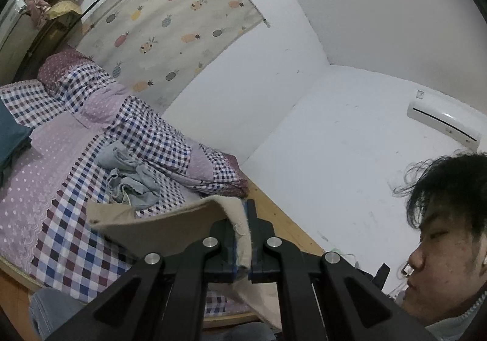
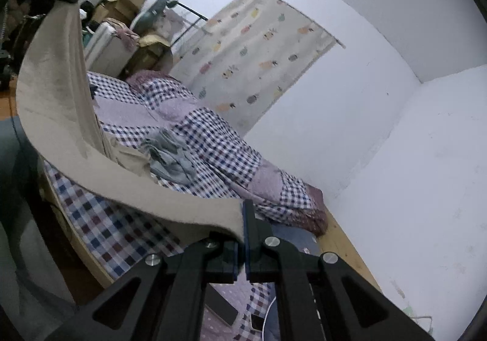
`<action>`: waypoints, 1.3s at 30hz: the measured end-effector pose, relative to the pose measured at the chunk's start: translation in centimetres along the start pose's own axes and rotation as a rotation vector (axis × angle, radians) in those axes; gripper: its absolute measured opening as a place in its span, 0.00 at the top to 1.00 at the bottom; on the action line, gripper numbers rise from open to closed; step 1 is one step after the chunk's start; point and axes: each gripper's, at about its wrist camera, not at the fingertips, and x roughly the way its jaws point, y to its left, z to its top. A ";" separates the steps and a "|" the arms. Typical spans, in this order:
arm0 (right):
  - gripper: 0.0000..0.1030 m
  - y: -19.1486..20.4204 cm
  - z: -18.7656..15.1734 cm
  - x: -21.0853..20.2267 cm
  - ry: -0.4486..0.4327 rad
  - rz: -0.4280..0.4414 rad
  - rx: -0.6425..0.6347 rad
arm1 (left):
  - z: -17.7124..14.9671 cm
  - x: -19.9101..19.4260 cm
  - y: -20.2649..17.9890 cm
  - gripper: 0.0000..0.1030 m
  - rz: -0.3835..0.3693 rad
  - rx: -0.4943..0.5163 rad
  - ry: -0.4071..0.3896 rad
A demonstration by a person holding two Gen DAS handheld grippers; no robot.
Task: Fold clothes
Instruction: 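Lower the held khaki shirt onto the duvet with both grippers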
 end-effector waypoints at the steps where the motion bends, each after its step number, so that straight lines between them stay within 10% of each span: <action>1: 1.00 0.0 0.0 -0.2 0.001 0.005 -0.002 | 0.0 -0.2 0.0 0.99 -0.003 -0.003 -0.002; 17: 1.00 -0.5 -1.9 8.9 0.138 0.052 0.044 | 3.3 9.2 9.9 0.98 0.252 -0.223 0.126; 39: 1.00 1.6 -5.4 45.3 0.451 0.281 0.041 | 6.1 36.6 35.6 0.98 0.728 -0.361 0.384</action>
